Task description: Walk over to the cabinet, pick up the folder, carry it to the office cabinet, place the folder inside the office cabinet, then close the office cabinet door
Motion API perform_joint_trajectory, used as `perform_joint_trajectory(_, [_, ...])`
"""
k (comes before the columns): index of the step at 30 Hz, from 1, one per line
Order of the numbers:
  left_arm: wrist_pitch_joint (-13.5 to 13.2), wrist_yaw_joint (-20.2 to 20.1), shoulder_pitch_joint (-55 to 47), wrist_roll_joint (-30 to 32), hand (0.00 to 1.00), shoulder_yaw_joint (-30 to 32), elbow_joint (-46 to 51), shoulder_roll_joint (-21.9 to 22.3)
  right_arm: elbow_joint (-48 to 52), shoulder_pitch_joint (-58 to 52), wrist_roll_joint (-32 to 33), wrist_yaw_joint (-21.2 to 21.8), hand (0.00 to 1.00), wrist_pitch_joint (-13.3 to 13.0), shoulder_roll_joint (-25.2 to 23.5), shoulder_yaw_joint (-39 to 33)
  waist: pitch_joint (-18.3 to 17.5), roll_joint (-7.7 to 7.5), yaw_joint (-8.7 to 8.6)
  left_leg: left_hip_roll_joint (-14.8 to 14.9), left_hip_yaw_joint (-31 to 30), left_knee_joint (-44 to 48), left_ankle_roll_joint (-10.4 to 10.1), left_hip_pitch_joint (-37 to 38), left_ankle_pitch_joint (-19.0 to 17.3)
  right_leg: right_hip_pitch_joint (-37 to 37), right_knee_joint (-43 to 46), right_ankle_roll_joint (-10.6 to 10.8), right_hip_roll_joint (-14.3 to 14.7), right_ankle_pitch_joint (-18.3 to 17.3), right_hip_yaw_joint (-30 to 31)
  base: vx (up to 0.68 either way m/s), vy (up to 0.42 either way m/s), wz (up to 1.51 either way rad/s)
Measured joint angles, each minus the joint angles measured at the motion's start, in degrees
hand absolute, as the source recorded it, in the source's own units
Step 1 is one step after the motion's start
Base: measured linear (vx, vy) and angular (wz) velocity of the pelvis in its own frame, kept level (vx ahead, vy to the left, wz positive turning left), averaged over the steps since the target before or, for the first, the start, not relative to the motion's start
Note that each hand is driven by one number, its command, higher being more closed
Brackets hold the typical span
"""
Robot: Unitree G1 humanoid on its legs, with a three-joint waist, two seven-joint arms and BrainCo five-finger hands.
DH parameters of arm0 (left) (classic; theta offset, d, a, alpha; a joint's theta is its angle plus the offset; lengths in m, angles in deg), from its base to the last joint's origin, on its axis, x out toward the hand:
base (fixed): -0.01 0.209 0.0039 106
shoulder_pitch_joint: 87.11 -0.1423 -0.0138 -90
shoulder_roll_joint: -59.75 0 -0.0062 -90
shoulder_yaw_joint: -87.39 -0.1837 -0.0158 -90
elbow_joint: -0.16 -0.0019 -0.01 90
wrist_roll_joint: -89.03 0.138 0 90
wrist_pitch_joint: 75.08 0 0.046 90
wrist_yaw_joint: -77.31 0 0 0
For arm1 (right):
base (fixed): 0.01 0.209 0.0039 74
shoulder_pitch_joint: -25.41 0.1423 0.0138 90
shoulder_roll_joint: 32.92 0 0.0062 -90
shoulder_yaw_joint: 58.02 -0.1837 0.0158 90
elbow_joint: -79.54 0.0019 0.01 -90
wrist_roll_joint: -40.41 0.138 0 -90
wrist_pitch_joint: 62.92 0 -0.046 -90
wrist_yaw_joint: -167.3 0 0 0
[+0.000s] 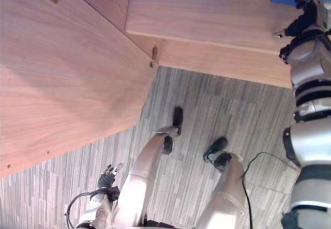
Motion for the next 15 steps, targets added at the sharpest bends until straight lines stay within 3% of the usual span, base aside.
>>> perform_joint_trajectory(12, [0.03, 0.02, 0.74, 0.00, 0.00, 0.04, -0.14, 0.41, 0.09, -4.12, 0.68, 1.17, 0.00, 0.14, -2.44, -2.52, -0.04, 0.34, 0.50, 0.72, -0.21, -2.98, -0.37, 4.68, 1.00, 4.79, -3.61, -0.66, 1.74, 0.64, -0.85, 0.03, -0.074, -0.02])
perform_joint_trajectory(15, [0.05, 0.01, 0.76, 0.01, 0.00, 0.04, -0.11, 0.45, -0.02, -4.81, 0.65, 1.30, 0.00, 1.68, -3.44, -2.82, -0.04, 0.34, 0.39, 0.81, -0.37, -4.44, -0.10, 7.02, 1.49, 7.23, -5.20, -0.86, 2.25, 0.83, -1.45, 0.05, -0.072, 0.02])
